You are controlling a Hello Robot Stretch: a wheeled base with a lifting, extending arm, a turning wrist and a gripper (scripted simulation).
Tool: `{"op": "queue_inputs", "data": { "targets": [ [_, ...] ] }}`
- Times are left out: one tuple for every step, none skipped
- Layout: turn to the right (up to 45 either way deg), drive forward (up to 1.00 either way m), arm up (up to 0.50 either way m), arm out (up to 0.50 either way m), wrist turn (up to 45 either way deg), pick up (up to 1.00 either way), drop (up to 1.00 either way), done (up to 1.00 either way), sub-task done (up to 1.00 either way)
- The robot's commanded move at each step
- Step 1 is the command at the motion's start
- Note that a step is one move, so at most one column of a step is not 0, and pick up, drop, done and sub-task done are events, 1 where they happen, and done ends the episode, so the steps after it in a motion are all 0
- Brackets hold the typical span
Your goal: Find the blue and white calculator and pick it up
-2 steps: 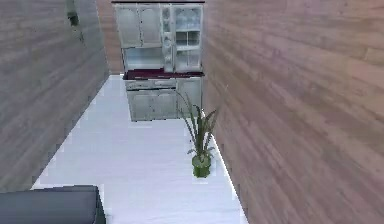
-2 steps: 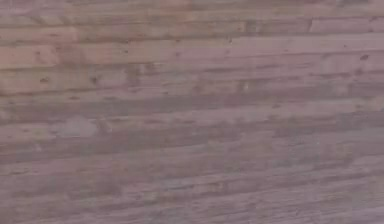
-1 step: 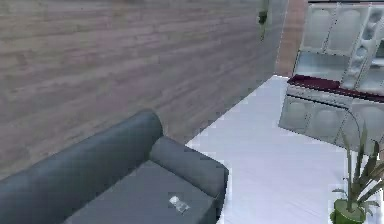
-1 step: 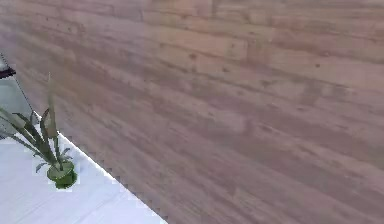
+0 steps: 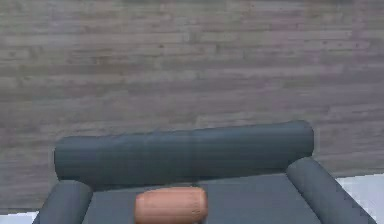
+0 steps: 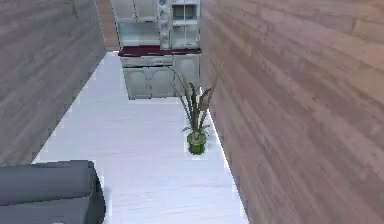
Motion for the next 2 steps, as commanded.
{"op": "queue_inputs", "data": {
  "targets": [
    [-45.0, 0.0, 0.0, 0.0, 0.0, 0.0, 0.0, 0.0, 0.0],
    [-6.0, 0.0, 0.0, 0.0, 0.0, 0.0, 0.0, 0.0, 0.0]
  ]
}}
